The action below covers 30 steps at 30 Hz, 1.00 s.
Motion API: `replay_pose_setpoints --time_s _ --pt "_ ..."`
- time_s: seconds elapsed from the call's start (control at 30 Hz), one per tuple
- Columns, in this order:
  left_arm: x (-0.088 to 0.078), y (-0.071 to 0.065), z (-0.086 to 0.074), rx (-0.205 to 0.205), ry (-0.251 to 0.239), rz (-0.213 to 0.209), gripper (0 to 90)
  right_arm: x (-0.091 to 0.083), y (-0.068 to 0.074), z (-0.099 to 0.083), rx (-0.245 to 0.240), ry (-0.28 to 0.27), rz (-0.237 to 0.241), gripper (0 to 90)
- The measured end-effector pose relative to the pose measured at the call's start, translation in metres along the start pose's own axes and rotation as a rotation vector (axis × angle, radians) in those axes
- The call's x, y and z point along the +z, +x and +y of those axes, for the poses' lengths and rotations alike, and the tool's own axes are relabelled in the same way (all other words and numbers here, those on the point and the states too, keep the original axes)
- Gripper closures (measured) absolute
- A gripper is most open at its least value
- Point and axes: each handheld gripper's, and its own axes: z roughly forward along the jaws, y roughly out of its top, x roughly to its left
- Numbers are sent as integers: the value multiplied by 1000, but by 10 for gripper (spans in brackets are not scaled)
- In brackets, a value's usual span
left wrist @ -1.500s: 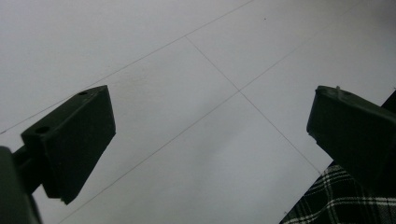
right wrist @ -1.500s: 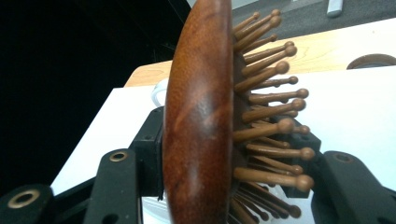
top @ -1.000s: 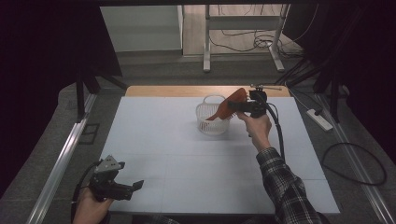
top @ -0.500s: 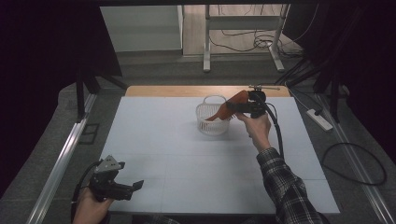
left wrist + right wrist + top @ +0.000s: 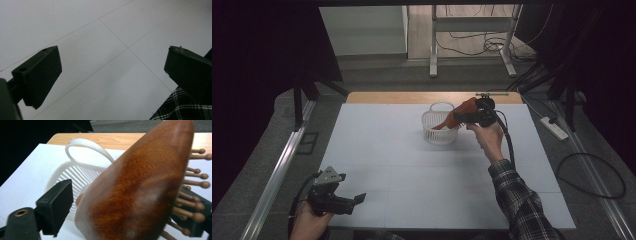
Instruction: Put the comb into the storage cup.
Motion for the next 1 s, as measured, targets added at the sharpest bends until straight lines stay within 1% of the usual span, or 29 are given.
replay_pose_setpoints --time_s 0.2,0.3,0.37,0.5,0.73,1.0 --pt "0 0 0 1 0 -1 20 -4 0 1 -7 -15 -5 77" --pt "0 0 0 2 1 -1 20 -7 -1 2 -23 -16 -2 49" --pt "0 0 0 2 1 -1 20 -8 -1 2 -31 -13 -3 46" --pt "0 0 0 2 1 0 20 -10 1 1 -65 -1 -13 32" --pt "0 0 0 1 1 0 19 -13 4 1 -116 17 -12 11" --pt "0 0 0 3 2 1 19 -17 6 0 -146 25 -7 6"
